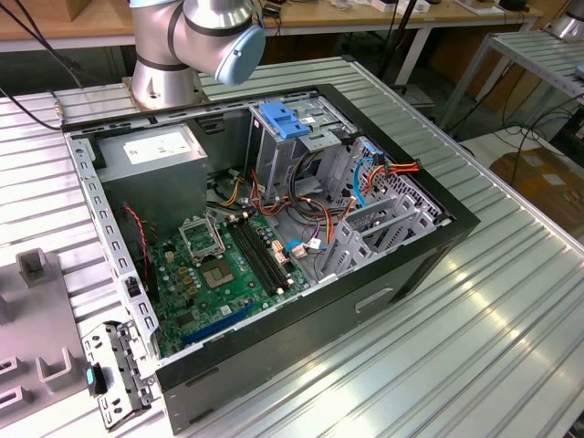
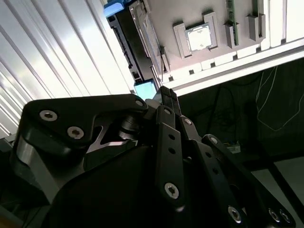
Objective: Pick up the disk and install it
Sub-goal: 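Pick up the disk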
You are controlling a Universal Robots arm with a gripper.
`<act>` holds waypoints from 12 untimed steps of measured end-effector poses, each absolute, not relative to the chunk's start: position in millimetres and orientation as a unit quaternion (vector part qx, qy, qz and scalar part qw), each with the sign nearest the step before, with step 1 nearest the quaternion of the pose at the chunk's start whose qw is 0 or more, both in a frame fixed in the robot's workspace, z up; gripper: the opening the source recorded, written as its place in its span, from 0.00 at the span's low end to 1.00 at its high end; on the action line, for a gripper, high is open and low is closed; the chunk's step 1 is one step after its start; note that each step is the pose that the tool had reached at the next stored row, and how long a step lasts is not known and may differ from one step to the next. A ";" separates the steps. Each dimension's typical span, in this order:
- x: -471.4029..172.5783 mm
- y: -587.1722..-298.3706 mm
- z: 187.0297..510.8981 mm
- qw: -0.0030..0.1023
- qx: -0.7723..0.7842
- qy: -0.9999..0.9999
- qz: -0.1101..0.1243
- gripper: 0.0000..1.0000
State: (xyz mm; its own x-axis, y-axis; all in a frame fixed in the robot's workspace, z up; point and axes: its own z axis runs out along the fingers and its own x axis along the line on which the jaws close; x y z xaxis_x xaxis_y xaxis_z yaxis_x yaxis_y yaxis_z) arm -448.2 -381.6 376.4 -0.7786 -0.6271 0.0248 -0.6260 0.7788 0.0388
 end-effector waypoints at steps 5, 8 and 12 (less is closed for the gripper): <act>-448.8 -381.7 376.0 0.011 0.340 -0.940 -0.011 0.11; -448.9 -381.5 374.8 0.009 0.360 -0.933 -0.011 0.11; -448.9 -381.4 373.1 0.009 0.384 -0.923 -0.010 0.11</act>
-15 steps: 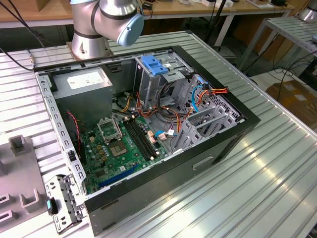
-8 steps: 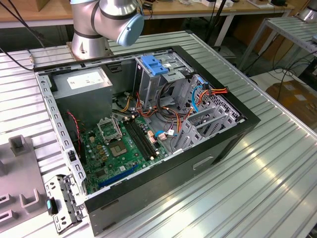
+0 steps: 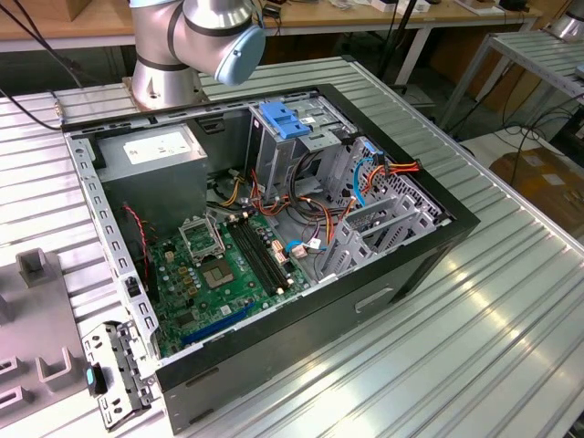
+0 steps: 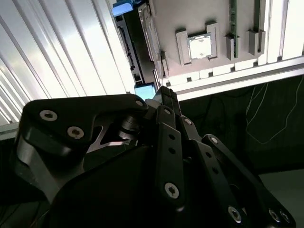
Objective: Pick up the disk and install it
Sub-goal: 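Pick up the disk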
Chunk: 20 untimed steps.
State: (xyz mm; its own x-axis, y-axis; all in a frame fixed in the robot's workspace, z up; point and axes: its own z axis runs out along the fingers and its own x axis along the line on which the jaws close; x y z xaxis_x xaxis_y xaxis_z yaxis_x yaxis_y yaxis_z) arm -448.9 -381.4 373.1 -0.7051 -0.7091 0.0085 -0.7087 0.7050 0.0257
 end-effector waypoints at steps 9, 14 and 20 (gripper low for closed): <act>-448.9 -381.3 371.2 0.009 0.462 -0.887 -0.009 0.11; -448.9 -381.3 369.9 0.009 0.506 -0.862 -0.009 0.11; -448.9 -381.3 368.8 0.010 0.559 -0.829 -0.008 0.11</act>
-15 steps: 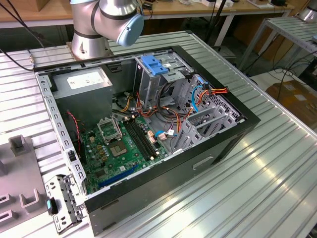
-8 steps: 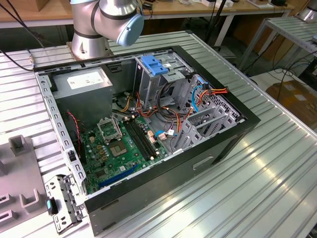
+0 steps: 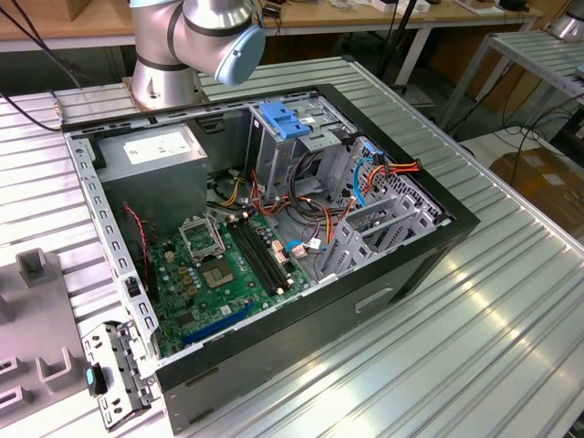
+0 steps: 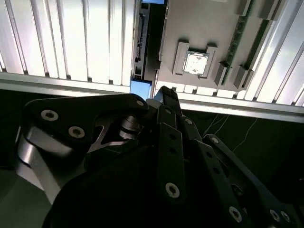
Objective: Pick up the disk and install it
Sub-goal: 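Pick up the disk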
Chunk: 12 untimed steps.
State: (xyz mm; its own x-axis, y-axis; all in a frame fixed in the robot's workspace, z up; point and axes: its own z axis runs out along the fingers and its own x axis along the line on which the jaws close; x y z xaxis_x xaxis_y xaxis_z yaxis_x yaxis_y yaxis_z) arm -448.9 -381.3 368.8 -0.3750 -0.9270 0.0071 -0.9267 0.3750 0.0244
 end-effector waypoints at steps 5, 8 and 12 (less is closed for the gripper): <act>-448.9 -381.3 367.8 0.010 0.603 -0.797 -0.008 0.11; -448.9 -381.3 367.4 0.010 0.626 -0.779 -0.007 0.11; -448.9 -381.3 367.3 0.010 0.636 -0.772 -0.007 0.11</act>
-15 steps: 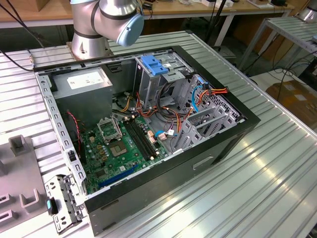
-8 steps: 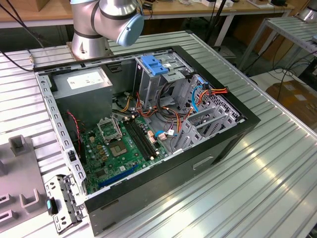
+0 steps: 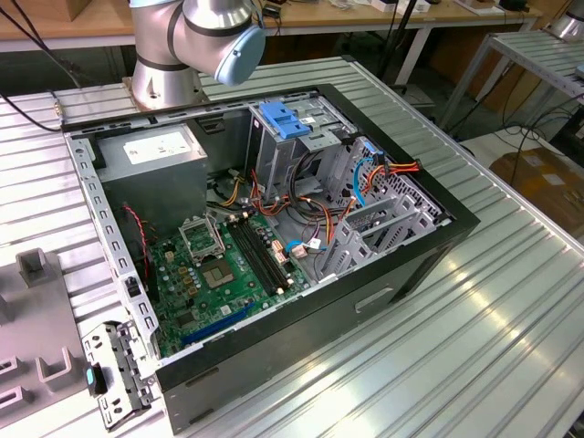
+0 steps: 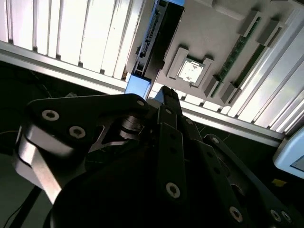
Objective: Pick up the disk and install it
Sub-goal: 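Pick up the disk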
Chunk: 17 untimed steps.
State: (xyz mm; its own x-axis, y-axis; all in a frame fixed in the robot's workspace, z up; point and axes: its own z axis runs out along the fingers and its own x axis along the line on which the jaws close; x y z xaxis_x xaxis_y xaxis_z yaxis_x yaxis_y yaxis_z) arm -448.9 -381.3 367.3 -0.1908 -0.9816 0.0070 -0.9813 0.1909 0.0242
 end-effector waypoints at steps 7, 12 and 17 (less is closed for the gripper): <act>-448.9 -381.3 367.3 0.010 0.636 -0.771 -0.007 0.11; -448.9 -381.3 367.3 0.010 0.636 -0.771 -0.007 0.17; -448.9 -381.3 366.8 0.010 0.638 -0.770 -0.007 0.31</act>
State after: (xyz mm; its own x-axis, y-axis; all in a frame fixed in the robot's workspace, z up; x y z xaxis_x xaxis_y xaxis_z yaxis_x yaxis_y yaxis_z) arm -448.9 -381.3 366.8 -0.1855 -0.9826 0.0067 -0.9824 0.1856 0.0231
